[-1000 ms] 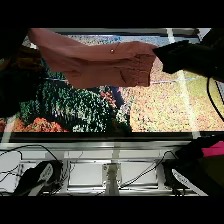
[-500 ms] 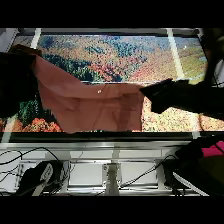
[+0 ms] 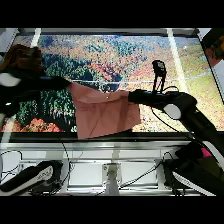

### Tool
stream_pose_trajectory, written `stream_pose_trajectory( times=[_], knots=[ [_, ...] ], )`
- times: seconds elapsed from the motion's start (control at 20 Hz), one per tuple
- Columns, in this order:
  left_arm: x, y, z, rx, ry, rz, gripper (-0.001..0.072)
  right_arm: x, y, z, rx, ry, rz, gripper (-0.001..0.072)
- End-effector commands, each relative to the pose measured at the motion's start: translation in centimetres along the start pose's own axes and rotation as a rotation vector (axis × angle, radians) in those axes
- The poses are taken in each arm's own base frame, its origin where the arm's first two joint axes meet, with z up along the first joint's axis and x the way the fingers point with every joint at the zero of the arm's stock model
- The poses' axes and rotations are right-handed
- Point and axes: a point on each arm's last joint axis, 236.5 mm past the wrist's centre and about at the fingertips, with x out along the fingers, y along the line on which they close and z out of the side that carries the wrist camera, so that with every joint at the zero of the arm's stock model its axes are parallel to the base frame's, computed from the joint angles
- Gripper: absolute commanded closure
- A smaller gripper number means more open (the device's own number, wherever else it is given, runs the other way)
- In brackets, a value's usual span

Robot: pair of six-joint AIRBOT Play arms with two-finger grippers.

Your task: Fold the clothes and pants, and hang the long-sleeved shirts on hangers.

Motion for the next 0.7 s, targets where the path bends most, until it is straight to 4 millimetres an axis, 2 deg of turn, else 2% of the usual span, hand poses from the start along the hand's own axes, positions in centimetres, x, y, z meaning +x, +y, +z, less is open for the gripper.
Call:
stream_pose_trajectory(
  times=[0.0, 0.1, 0.2, 0.3, 0.45, 0.5, 0.55, 0.6, 0.65],
  knots=[
    [8.0, 2.6, -0.8, 0.043, -0.015, 0.096, 0.07, 4.1, -2.3, 3.1, 0.07, -0.131, -0.003, 0.0694],
    [10.5, 3.0, -0.3, 0.06, -0.059, 0.14, 0.0699, 5.6, -3.8, 4.6, 0.098, -0.185, -0.01, 0.0694],
    [11.8, 3.1, 0.3, 0.078, -0.103, 0.172, 0.0699, 6.7, -5.3, 5.7, 0.129, -0.224, -0.02, 0.0693],
    [12.0, 3.0, 1.5, 0.096, -0.162, 0.201, 0.0699, 7.2, -7.0, 7.3, 0.17, -0.286, -0.025, 0.0693],
    [11.5, 3.3, 4.4, 0.053, -0.3, 0.245, 0.0698, 7.3, -9.7, 9.9, 0.264, -0.385, -0.028, 0.0693],
    [11.3, 3.4, 4.9, 0.035, -0.33, 0.254, 0.0698, 7.5, -10.7, 10.3, 0.303, -0.404, -0.031, 0.0692],
    [11.2, 3.6, 5.2, 0.034, -0.344, 0.264, 0.0697, 7.7, -11.5, 10.4, 0.333, -0.41, -0.038, 0.0663],
    [11.4, 3.7, 5.1, 0.034, -0.34, 0.266, 0.0672, 7.9, -12.1, 10.4, 0.349, -0.41, -0.046, 0.0442],
    [11.6, 3.9, 4.9, 0.032, -0.334, 0.267, 0.0519, 8.0, -12.3, 10.3, 0.348, -0.408, -0.05, 0.0139]
  ],
)
